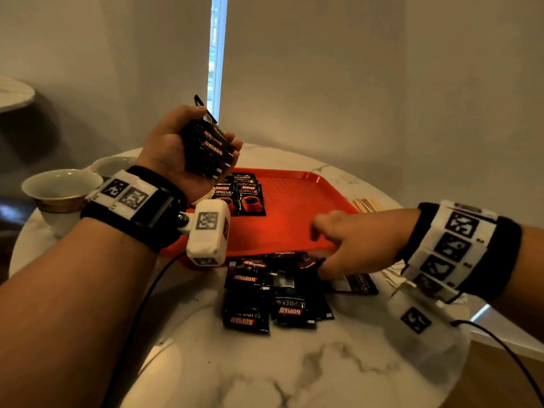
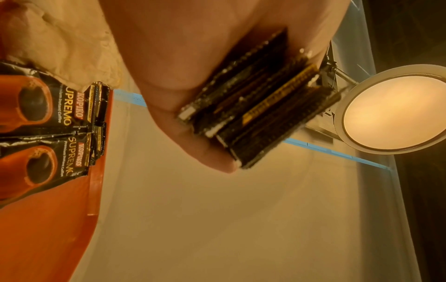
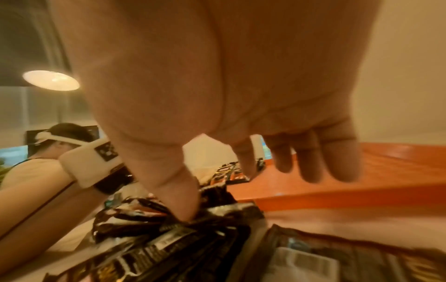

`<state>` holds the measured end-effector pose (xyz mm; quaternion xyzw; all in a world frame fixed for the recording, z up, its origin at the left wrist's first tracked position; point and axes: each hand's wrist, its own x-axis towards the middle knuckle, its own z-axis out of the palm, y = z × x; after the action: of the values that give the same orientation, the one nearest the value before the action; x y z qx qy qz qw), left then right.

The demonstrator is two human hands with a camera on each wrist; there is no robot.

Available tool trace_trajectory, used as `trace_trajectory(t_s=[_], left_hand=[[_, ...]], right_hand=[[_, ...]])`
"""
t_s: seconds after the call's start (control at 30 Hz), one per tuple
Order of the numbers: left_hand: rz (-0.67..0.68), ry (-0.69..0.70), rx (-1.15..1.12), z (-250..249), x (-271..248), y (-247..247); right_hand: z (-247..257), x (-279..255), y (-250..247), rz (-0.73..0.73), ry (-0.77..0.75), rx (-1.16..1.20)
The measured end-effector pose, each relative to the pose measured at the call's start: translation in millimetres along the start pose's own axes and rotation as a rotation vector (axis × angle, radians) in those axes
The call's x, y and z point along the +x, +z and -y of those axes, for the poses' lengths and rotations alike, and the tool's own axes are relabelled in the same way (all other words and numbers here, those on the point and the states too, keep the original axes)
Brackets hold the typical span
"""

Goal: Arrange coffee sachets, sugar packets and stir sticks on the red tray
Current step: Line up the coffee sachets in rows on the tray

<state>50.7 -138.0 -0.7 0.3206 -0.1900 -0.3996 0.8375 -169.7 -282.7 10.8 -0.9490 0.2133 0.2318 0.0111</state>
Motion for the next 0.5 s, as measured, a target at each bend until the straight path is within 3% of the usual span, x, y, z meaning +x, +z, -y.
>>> trace_trajectory(t_s=[0.07,0.17,0.3,0.5], left_hand=[[-0.009,0.001,-0.004,1,-1,1],[-0.007,0.001,-0.008,2,-2,3],[-0.009,-0.007,-0.015,3,-3,2],[-0.015,-0.024,-0.010,4,-4,2]], right_hand=[[-5,-3,3,0.111,0.083,-0.119],[-2,-6,16,0.187,0.094,-0.234],[1,-5,26,0.131,0.096,-0.248],[-2,-3,28,0.047,0.113,-0.064]])
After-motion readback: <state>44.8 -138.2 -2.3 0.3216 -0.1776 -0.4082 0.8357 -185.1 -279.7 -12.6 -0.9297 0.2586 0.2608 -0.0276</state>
